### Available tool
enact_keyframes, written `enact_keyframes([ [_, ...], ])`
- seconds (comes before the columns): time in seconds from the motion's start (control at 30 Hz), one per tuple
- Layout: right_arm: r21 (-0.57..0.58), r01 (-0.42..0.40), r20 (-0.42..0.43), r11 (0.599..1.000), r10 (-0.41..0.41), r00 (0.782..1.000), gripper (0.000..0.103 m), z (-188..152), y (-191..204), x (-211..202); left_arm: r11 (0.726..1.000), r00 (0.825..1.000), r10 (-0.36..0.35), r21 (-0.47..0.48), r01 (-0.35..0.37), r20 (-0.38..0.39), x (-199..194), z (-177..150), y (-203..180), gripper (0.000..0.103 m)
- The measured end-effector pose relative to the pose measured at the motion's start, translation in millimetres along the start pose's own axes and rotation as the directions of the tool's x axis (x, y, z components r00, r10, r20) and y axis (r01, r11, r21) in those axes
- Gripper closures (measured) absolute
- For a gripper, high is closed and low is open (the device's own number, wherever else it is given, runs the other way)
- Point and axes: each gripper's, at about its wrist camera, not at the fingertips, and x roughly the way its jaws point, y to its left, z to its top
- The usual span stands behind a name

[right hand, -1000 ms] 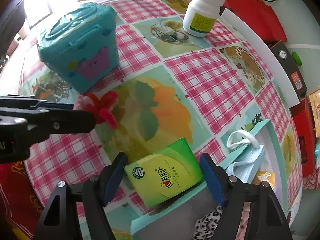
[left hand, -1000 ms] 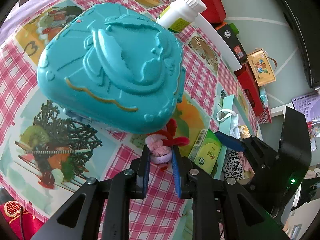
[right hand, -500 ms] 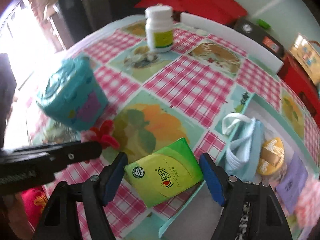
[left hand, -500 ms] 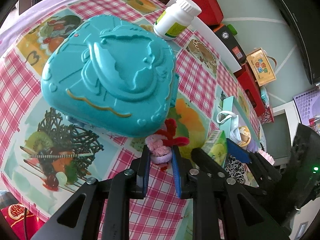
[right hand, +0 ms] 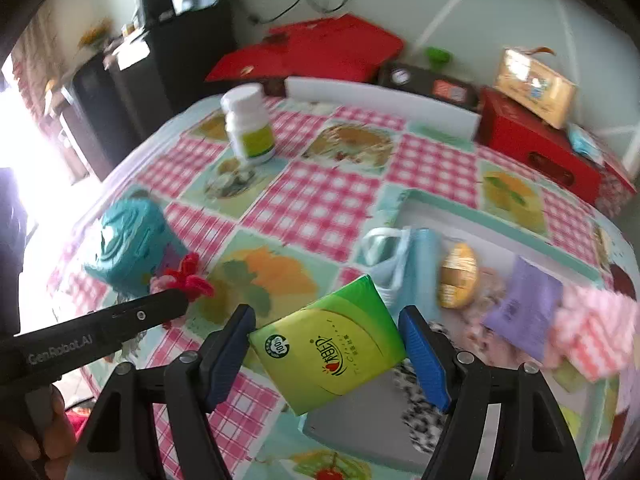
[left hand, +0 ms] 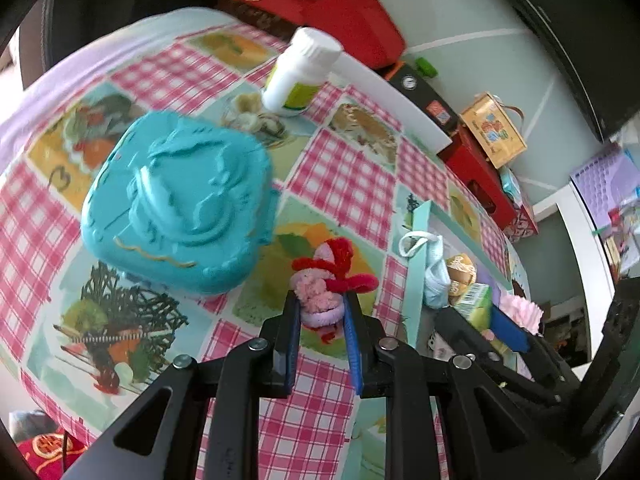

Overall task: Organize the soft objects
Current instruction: 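Carry the pink toy with the left gripper over the tray while the right carries the tissue pack there, then open the left gripper to drop the pink toy in the tray while the right releases the tissue pack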

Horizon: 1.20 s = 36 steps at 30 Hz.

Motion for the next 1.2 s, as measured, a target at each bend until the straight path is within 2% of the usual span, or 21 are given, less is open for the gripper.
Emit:
enact_keyframes([
  [0.17, 0.050, 0.062, 0.024, 0.997, -0.063, 0.998, 0.026, -5.4, -23.5, -11.4, 0.998, 1.000, 0.020, 0.062, -0.022, 0.023, -2.7, -2.6, -13.3, 0.082],
  [0.37, 0.182, 0.109, 0.030, 0.977, -0.116, 0.993, 0.026, -12.9, -65.5, -24.7, 0.990, 0.997, 0.068, 0.118, -0.073, 0.045, -6.1, -4.8, -27.8, 0.082],
  [0.7, 0.398, 0.210, 0.018, 0.893, -0.236, 0.972, 0.026, -30.9, -138.0, -54.7, 0.964, 0.995, 0.094, 0.244, -0.101, 0.042, -6.8, -10.0, -74.7, 0.082],
  [0.97, 0.498, 0.240, 0.005, 0.833, -0.280, 0.960, 0.026, -49.5, -179.3, -74.1, 0.917, 0.996, 0.087, 0.390, -0.077, -0.007, 6.5, -23.5, -132.6, 0.082],
  [1.2, 0.564, 0.244, 0.006, 0.789, -0.299, 0.954, 0.026, -64.3, -205.2, -86.1, 0.857, 0.994, 0.101, 0.510, -0.068, -0.037, 26.1, -31.9, -182.2, 0.082],
])
